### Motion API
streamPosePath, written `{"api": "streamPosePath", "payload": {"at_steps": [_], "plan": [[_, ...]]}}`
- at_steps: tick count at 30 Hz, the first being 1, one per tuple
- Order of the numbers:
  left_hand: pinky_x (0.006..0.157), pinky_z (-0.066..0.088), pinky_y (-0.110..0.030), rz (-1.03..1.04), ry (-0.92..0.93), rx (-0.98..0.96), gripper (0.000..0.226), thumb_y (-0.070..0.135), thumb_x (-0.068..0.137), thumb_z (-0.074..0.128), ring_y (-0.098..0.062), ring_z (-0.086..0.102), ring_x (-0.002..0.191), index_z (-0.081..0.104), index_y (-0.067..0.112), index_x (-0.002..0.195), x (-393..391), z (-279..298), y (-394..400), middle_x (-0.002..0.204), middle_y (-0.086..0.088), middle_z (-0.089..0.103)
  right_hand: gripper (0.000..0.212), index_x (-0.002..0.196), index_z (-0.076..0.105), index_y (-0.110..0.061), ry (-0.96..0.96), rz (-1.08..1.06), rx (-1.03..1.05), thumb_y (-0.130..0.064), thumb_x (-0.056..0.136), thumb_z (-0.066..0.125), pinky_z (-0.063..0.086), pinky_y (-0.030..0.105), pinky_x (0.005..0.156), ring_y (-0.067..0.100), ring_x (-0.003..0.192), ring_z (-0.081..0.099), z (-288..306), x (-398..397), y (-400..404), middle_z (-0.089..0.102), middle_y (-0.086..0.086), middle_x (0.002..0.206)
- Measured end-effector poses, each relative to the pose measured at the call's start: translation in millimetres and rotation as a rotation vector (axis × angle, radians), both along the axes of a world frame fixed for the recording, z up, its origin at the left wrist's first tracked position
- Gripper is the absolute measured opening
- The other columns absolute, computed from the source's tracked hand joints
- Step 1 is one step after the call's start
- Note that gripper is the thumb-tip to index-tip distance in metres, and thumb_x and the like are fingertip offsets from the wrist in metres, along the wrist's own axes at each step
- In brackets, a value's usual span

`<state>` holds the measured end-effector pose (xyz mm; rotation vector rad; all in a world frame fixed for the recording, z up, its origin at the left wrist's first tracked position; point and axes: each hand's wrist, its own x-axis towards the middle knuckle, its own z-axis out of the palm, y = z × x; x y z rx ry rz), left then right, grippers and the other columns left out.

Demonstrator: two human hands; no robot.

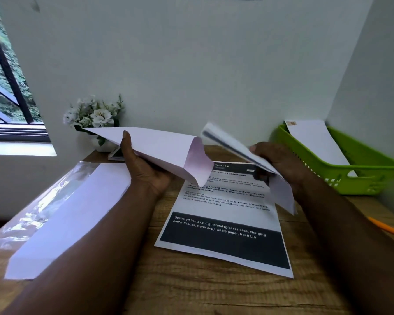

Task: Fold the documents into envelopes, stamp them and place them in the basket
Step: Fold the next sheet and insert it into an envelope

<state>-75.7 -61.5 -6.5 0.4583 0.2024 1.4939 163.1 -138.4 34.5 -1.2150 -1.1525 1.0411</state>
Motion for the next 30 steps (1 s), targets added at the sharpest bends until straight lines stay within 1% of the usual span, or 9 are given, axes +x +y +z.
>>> {"api": "streamPosePath", "payload": {"at_steps": [4, 9, 14, 19, 23, 25, 26, 28, 30], "plan": [[0.092, 0.048, -0.051, 0.042, 0.001, 0.001, 0.054, 0.063, 0.08, 0.053, -0.029, 0.065, 0.094, 0.057, 0.019, 0.111, -2.3, 1.7, -1.5, 0.097, -0.008, 0.068, 0.026, 0.065, 0.05, -0.004, 0.008, 0.169, -0.149, -0.008, 0.091, 0.053, 0.03, 0.015, 0.037, 0.012, 0.032, 0.037, -3.2, -2.0, -1.5, 0.044, 0.001, 0.04], [0.09, 0.05, -0.049, 0.049, 0.007, -0.008, 0.052, 0.062, 0.082, 0.053, -0.028, 0.066, 0.089, 0.056, 0.018, 0.109, -1.2, 2.4, -3.1, 0.094, -0.008, 0.067, 0.012, 0.078, 0.058, -0.004, -0.047, 0.167, -0.195, -0.01, 0.087, 0.06, 0.038, 0.019, 0.035, 0.01, 0.035, 0.045, -9.4, -0.8, 1.6, 0.052, 0.002, 0.045], [0.086, 0.052, -0.047, 0.059, 0.045, -0.013, 0.054, 0.064, 0.082, 0.052, -0.027, 0.066, 0.088, 0.055, 0.019, 0.111, 1.6, 1.4, -4.6, 0.093, -0.007, 0.067, 0.031, 0.06, 0.047, -0.009, -0.105, 0.125, -0.112, -0.007, 0.088, 0.062, 0.035, 0.012, 0.035, 0.008, 0.032, 0.04, -12.9, -9.4, 6.0, 0.044, -0.002, 0.04], [0.089, 0.051, -0.048, 0.065, 0.041, 0.01, 0.053, 0.065, 0.083, 0.051, -0.027, 0.065, 0.088, 0.056, 0.018, 0.107, -3.1, -0.4, -0.6, 0.091, -0.007, 0.067, 0.045, 0.043, 0.056, -0.017, -0.011, 0.081, -0.135, -0.009, 0.087, 0.064, 0.039, 0.017, 0.034, 0.011, 0.034, 0.044, -14.0, -1.7, 8.1, 0.049, 0.0, 0.043], [0.099, 0.042, -0.051, -0.01, 0.069, 0.03, 0.059, 0.068, 0.078, 0.054, -0.03, 0.06, 0.092, 0.054, 0.016, 0.105, 4.0, -4.2, -0.1, 0.093, -0.01, 0.063, 0.02, 0.069, 0.061, -0.006, -0.063, 0.057, -0.106, -0.015, 0.085, 0.069, 0.042, 0.021, 0.039, 0.013, 0.043, 0.049, -20.5, -19.1, 6.1, 0.056, 0.005, 0.055], [0.103, 0.037, -0.051, -0.058, 0.082, 0.038, 0.062, 0.07, 0.075, 0.054, -0.031, 0.059, 0.091, 0.052, 0.016, 0.105, 7.5, -5.0, -1.0, 0.091, -0.01, 0.061, 0.035, 0.069, 0.061, -0.002, -0.187, 0.087, -0.036, -0.031, 0.088, 0.066, 0.038, 0.026, 0.051, 0.016, 0.054, 0.048, -27.9, -33.2, 5.9, 0.056, 0.006, 0.061], [0.104, 0.036, -0.052, -0.069, 0.079, 0.045, 0.063, 0.07, 0.075, 0.055, -0.03, 0.059, 0.09, 0.052, 0.015, 0.105, 8.5, -5.0, -2.2, 0.091, -0.011, 0.06, 0.046, 0.079, 0.062, 0.003, -0.286, 0.108, 0.003, -0.043, 0.087, 0.063, 0.037, 0.029, 0.059, 0.017, 0.063, 0.048, -29.8, -37.7, 6.1, 0.058, 0.01, 0.069], [0.1, 0.041, -0.049, -0.065, 0.08, 0.041, 0.06, 0.069, 0.075, 0.054, -0.029, 0.061, 0.086, 0.054, 0.015, 0.101, 7.8, -4.5, -3.6, 0.088, -0.01, 0.061, 0.054, 0.1, 0.064, -0.004, -0.424, 0.116, 0.03, -0.056, 0.085, 0.058, 0.042, 0.035, 0.069, 0.018, 0.078, 0.055, -23.9, -36.5, 4.8, 0.067, 0.014, 0.091], [0.093, 0.046, -0.046, -0.049, 0.093, 0.021, 0.06, 0.069, 0.074, 0.053, -0.029, 0.062, 0.085, 0.055, 0.015, 0.1, 4.9, -3.4, -3.9, 0.087, -0.009, 0.062, 0.034, 0.111, 0.064, -0.024, -0.459, 0.174, -0.029, -0.048, 0.088, 0.058, 0.05, 0.038, 0.078, 0.017, 0.088, 0.063, -14.4, -21.5, 2.7, 0.069, 0.003, 0.106]]}}
